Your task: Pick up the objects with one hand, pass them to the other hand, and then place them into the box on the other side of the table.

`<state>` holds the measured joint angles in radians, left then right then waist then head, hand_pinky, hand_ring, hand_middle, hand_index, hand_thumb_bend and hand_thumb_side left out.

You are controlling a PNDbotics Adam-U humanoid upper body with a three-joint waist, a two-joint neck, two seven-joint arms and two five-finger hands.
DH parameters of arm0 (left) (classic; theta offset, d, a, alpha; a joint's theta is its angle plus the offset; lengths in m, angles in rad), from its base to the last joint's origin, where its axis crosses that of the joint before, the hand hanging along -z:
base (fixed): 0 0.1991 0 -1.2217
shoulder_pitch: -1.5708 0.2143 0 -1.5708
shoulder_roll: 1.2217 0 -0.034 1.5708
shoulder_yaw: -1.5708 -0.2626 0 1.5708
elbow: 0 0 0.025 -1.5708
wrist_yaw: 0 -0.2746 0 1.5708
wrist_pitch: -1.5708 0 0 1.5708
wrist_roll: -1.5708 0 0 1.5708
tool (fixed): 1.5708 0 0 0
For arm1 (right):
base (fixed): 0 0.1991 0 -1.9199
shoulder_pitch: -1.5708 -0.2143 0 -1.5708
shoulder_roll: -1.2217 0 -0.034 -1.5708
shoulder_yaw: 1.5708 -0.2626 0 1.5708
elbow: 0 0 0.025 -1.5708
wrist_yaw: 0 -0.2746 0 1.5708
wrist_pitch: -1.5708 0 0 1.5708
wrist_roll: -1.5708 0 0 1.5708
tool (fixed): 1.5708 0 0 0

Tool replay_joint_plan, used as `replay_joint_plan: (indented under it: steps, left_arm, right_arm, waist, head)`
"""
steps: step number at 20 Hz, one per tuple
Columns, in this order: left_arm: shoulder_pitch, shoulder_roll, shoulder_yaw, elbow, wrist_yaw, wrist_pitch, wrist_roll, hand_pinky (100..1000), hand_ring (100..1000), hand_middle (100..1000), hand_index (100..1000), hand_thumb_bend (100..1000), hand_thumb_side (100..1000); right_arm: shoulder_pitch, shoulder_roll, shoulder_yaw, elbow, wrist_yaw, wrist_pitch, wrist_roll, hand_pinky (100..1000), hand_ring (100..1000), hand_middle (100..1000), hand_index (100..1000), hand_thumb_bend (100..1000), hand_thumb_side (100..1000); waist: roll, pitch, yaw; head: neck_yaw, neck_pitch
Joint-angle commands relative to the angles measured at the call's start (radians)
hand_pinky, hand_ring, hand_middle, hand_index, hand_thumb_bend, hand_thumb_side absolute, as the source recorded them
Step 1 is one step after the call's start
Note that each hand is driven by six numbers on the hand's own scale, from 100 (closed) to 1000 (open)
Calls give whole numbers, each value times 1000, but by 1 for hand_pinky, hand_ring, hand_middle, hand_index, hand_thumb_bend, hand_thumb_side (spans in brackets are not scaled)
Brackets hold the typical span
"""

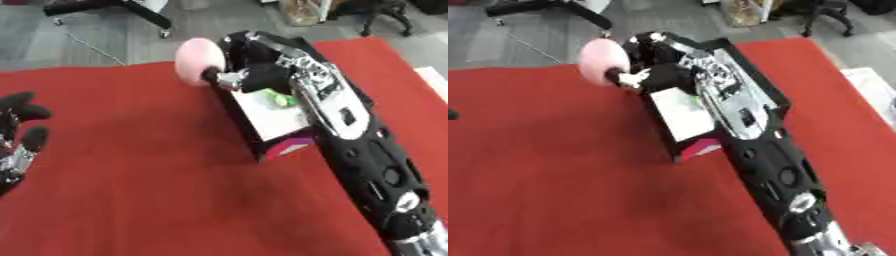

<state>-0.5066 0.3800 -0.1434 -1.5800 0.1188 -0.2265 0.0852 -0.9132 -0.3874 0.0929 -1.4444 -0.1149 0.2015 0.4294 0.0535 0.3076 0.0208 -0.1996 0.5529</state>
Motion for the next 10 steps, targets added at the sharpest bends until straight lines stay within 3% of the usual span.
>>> replay_joint_plan:
  steps: [1, 6, 10]
  left_arm:
    - [-3, 34, 17, -12, 14, 6, 22, 1000, 678, 592, 805, 522, 511]
    - [3, 47, 30, -20, 26, 7, 38, 1000, 675, 588, 800, 502, 496]
    - [10, 56, 42, -31, 39, 9, 53, 1000, 676, 588, 797, 501, 493]
  right_arm:
    - [-9, -84, -44, 0, 7, -33, -7, 784, 744, 610, 554, 295, 100]
    - [24, -192, -99, 34, 22, -85, -29, 784, 742, 609, 555, 307, 100]
    - [55, -246, -146, 72, 51, -112, -46, 786, 746, 621, 566, 308, 100]
  waist:
    - [-3, -48, -3]
    - [-4, -52, -8]
    - [-1, -53, -7]
  head:
    - [3, 10]
    - [-38, 56]
    - [-54, 71]
